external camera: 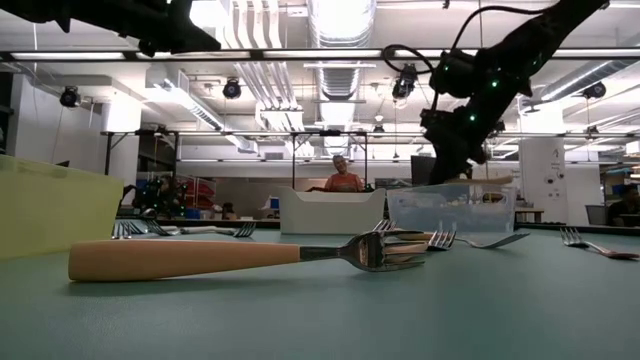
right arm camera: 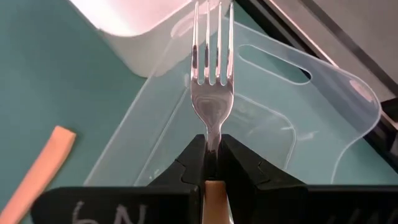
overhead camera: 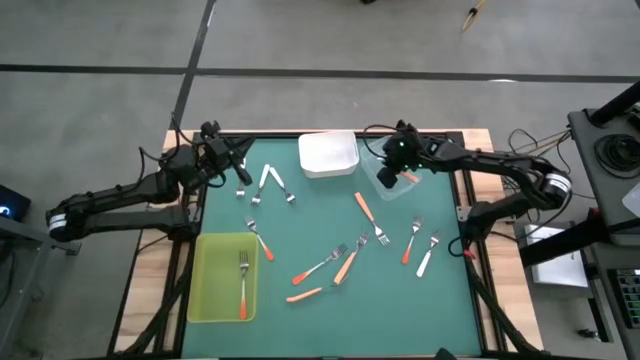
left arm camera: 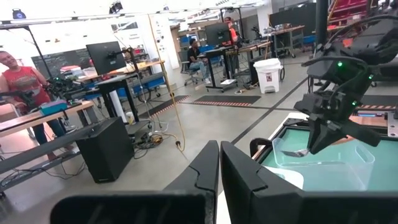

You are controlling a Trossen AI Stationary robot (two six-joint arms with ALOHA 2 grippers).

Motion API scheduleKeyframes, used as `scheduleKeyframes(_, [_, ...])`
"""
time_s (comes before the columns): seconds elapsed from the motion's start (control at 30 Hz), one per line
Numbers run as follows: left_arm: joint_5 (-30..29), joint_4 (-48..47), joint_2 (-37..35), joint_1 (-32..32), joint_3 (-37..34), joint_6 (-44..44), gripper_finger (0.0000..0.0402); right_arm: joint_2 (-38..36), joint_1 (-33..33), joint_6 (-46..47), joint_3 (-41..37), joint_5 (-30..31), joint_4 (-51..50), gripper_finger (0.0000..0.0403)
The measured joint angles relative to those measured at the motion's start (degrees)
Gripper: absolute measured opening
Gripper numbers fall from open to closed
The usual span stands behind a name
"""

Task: Sort silverware by color (type)
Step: Put the light orange fork into the transparent bin

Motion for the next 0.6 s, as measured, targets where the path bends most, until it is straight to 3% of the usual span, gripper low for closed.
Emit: scheduleKeyframes(0.6, [0.0, -0.07, 0.0, 0.0, 0.0, 0.0, 0.0, 3.29, -0.12, 0.85, 0.0, 2.07, 2.64, 0.0044])
